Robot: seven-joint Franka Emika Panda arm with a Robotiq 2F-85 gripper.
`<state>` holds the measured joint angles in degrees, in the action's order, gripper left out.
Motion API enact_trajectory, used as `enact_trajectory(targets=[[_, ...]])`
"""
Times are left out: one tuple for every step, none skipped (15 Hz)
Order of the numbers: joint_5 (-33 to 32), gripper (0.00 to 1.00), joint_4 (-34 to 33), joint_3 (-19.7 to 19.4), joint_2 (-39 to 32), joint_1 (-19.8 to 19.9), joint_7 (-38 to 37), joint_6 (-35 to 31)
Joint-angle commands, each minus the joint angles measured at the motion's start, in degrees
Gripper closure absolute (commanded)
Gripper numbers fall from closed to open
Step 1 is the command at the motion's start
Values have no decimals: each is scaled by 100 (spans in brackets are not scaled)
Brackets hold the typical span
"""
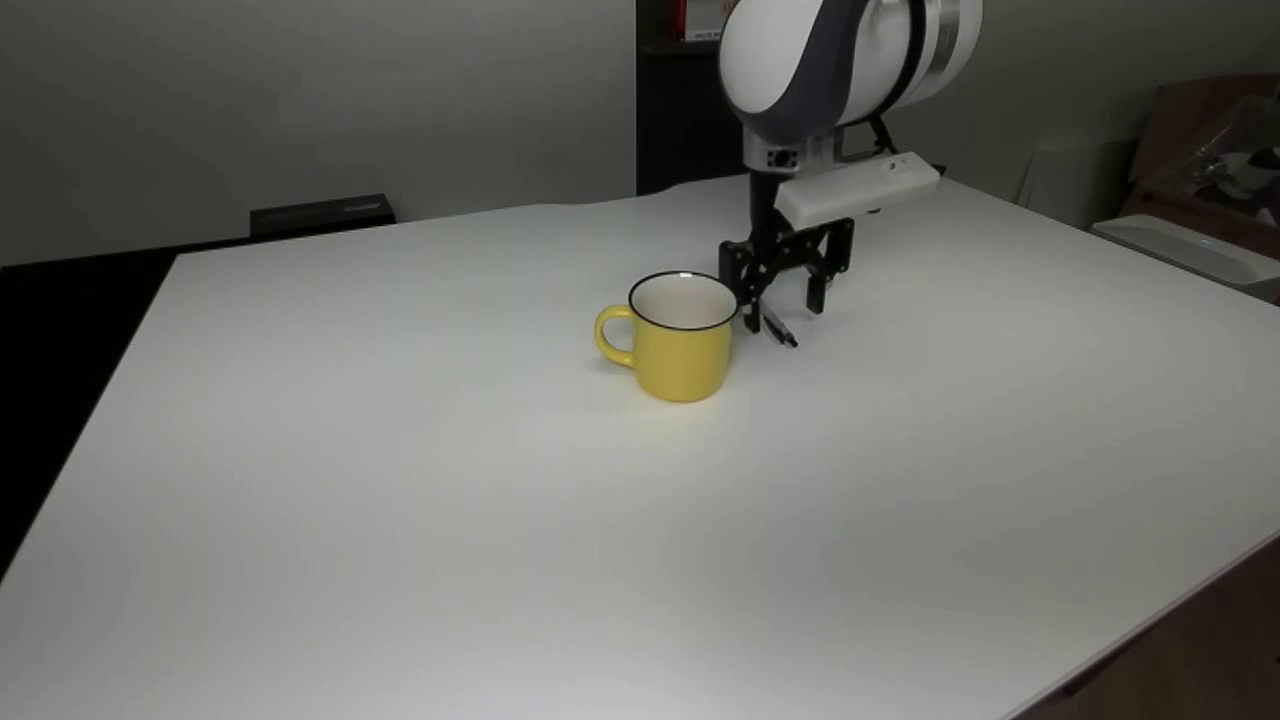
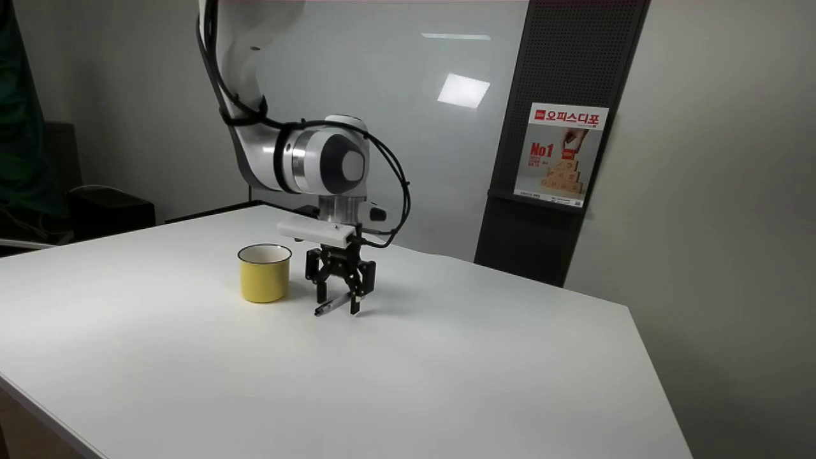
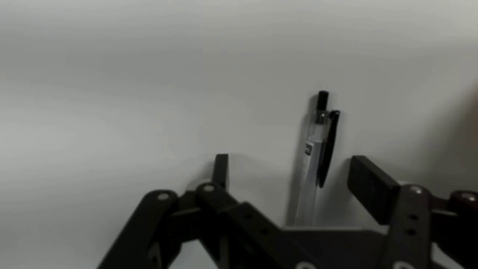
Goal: Put the pen in the cup
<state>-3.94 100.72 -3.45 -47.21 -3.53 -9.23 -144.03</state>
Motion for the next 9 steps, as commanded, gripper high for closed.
enact_trajectory(targets=[[183,48,-130,50,-69,49,0,-79],[213,55,-111,59,-50,57,9,-121],[228,61,-102,54,-42,54,7,-163],[260,69,-92,59,-34,62,17,-203],[279,75,-85,56,-26,64,18,-231],[285,83,-75,52,-13,68,18,-251],[291,88,-65,53,-1,75,21,-280],[298,95,-47,53,18,83,23,-313],[303,99,-20,55,43,90,30,-351]])
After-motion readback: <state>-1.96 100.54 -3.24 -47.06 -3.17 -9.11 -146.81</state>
